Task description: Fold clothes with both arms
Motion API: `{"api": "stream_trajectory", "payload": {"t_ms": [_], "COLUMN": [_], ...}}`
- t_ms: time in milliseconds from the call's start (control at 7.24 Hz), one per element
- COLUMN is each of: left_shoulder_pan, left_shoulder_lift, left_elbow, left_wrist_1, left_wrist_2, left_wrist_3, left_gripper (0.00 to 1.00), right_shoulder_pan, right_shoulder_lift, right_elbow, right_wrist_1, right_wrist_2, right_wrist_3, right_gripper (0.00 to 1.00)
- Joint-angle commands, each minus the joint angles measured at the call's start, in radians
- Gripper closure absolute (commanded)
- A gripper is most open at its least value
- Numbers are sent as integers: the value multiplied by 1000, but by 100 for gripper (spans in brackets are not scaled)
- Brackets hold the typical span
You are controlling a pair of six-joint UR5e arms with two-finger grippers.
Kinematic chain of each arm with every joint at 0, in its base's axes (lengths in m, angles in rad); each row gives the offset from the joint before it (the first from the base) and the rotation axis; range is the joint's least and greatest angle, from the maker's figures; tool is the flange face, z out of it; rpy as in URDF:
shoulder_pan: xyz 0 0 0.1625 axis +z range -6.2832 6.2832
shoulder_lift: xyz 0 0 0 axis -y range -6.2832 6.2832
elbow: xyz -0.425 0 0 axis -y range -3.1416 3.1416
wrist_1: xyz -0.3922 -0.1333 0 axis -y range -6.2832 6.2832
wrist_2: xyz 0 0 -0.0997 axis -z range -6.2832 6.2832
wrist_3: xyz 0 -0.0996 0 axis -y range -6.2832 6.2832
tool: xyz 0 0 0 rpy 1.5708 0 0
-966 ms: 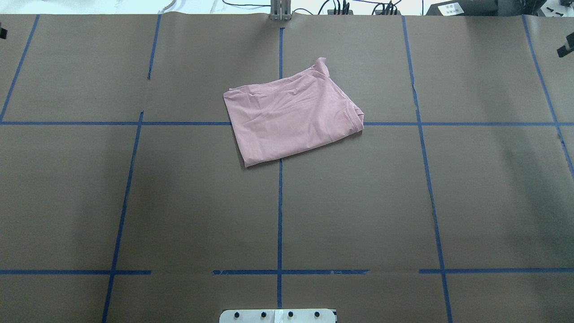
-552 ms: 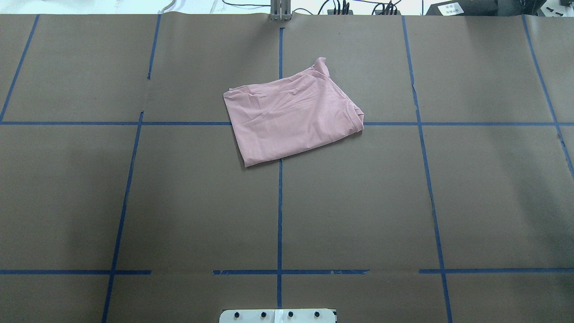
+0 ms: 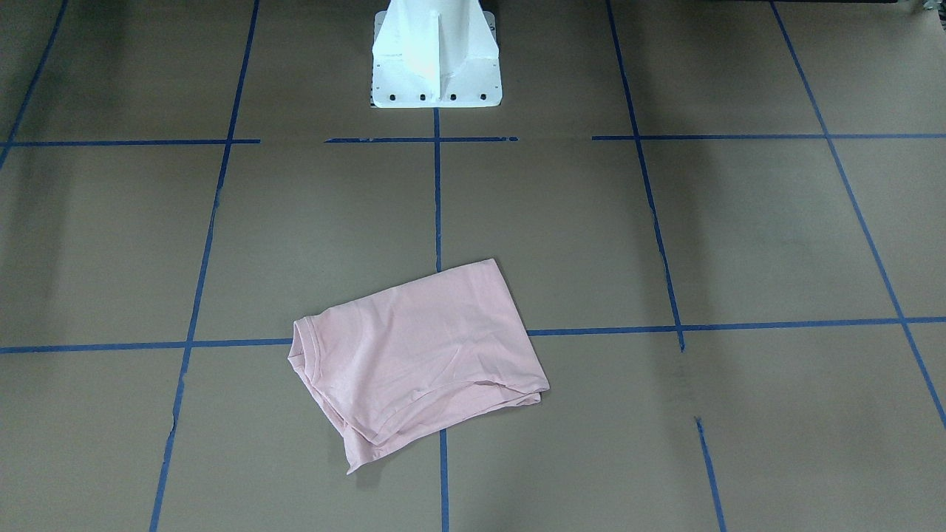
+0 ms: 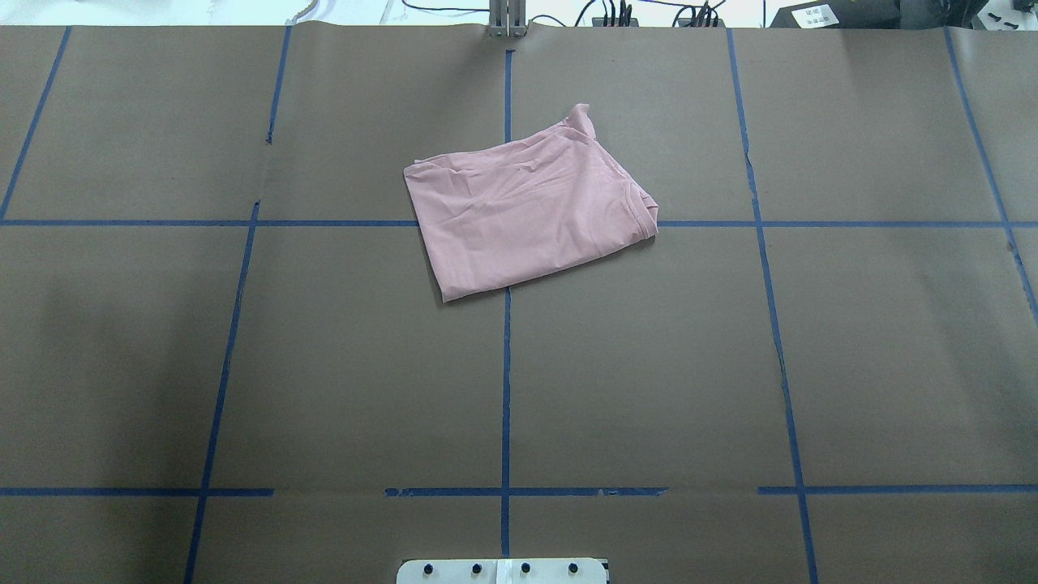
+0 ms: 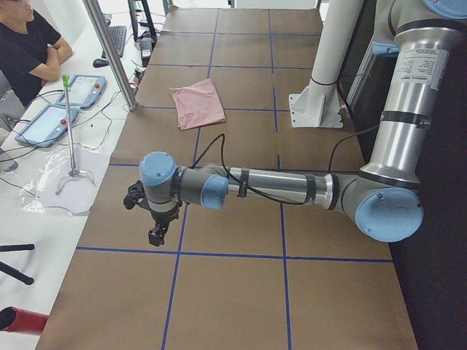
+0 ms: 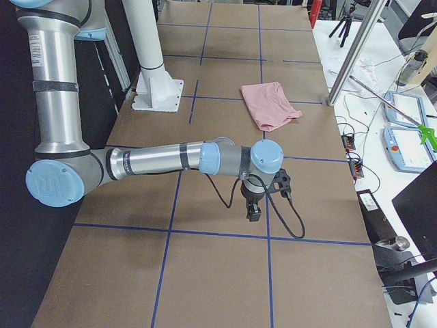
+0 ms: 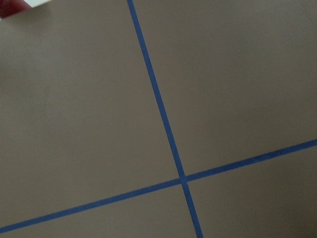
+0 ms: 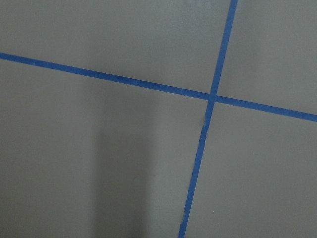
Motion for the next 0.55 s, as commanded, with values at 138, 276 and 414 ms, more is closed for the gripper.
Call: {"api": "stream_trajectory", "payload": {"t_ms": [138, 276, 414], "left_shoulder_pan": [-5, -5, -5], "left_shoulder_lift": [86, 86, 88], "left_elbow": [8, -32, -92], "left_wrist_1": [-63, 13, 105], "left_wrist_2": [-4, -2, 13], "left_wrist_3": [6, 6, 4], "left_gripper": [0, 0, 0], "right_shoulder_pan": [1, 1, 1], "right_shoulder_lift": [-36, -38, -47], "right_elbow": [-2, -11, -17], "right_wrist_1": [9, 10, 10], "right_wrist_2": [-16, -19, -22], "right_wrist_3": [1, 1, 1], "right_gripper": [0, 0, 0]}}
